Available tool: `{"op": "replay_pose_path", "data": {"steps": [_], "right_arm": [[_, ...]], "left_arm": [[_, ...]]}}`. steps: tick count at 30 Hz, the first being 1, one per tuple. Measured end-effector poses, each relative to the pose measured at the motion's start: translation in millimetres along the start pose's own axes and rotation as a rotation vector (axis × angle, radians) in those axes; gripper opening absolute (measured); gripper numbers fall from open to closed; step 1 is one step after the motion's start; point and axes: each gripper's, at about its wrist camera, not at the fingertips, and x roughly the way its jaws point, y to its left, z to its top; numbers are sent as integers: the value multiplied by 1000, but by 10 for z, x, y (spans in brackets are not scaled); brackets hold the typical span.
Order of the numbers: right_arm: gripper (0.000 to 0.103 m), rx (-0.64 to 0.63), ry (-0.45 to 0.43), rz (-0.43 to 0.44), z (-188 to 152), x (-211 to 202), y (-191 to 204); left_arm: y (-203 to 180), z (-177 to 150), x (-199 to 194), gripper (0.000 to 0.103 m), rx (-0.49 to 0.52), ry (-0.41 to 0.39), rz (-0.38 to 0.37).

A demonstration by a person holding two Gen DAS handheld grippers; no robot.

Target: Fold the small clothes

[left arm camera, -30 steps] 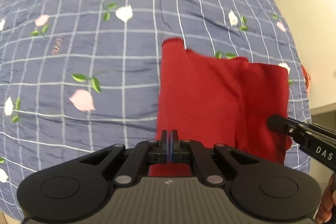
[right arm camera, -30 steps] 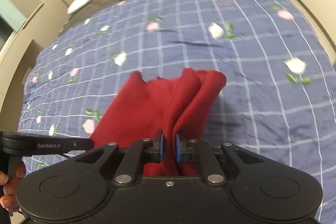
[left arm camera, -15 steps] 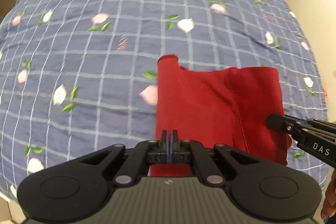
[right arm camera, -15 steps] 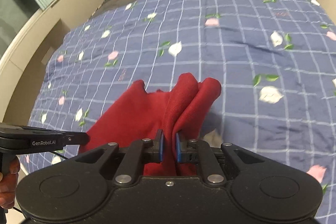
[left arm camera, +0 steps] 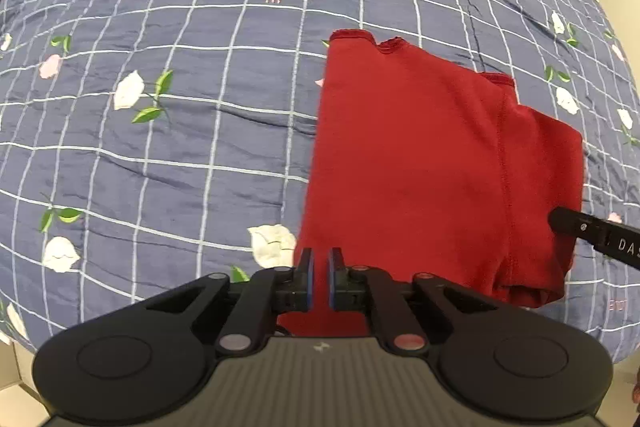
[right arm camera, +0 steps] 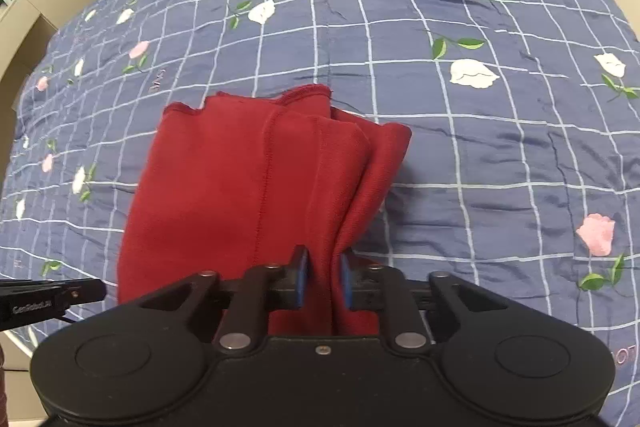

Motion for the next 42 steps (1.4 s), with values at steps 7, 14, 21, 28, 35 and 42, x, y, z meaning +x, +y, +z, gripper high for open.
{"op": "replay_pose_path", "data": {"steps": [7,14,21,28,35,42], "right_arm": [[46,18,-82,-15,-269,-293,73],[87,28,-289,5,-1018,-1138,246],[102,-23,-410,59,-1744,-1796,435],[102,-90,-386,83,-2312,-2030,515],[102,-97,-357,80,-2586,-2089,457],[102,-85,-349,86,-2666,-2113,404]], "left_arm": [[-7,-219,-333,61,31,-92,55],[23,-704,-937,87,73,-235,72],[161,-1462,-1511,102,94,-416,73],[344,-2143,-1650,102,99,-489,108],[377,-2578,-1634,102,93,-481,105],[330,-2691,-1643,102,110,-473,112]]}}
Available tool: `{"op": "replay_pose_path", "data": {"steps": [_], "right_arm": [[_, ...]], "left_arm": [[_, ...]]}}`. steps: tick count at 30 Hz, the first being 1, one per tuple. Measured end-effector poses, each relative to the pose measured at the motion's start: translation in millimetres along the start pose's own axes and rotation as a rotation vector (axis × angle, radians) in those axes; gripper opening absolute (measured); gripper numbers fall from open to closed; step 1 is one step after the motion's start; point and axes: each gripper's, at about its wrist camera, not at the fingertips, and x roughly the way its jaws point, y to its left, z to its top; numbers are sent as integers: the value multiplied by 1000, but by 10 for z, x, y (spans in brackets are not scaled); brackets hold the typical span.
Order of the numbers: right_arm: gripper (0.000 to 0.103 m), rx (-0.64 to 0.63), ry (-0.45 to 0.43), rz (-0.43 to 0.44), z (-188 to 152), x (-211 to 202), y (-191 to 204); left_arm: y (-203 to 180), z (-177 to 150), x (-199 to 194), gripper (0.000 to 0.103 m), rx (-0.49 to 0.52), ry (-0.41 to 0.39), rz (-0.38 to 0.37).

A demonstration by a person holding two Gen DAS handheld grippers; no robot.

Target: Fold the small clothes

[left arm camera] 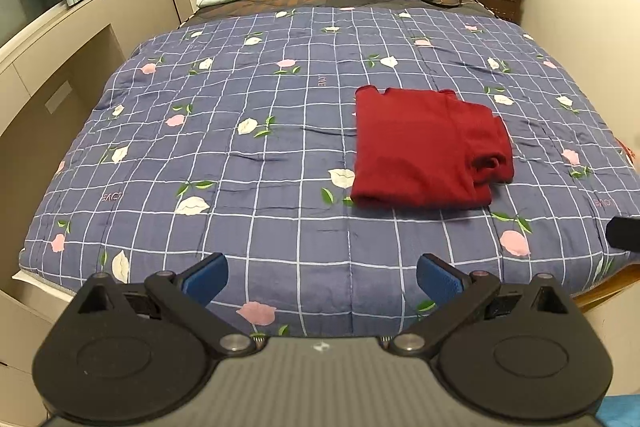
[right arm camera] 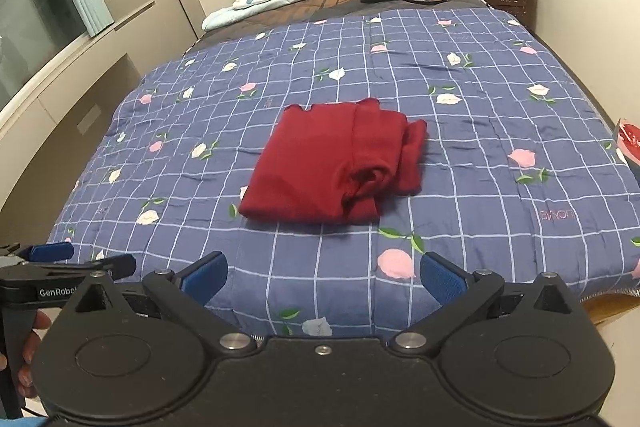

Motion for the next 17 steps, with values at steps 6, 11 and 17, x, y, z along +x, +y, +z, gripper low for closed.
{"op": "replay_pose_path", "data": {"steps": [6,11,17], "right_arm": [[102,8,3,-1,-25,-27,-25],[102,12,5,-1,-30,-29,-32],[102,14,6,-1,-28,-23,-37]], "left_arm": [[-53,0,-28,102,25,-4,2],[-90,4,-9,102,42,9,10],[-64,12,-6,102,30,8,-12]]}}
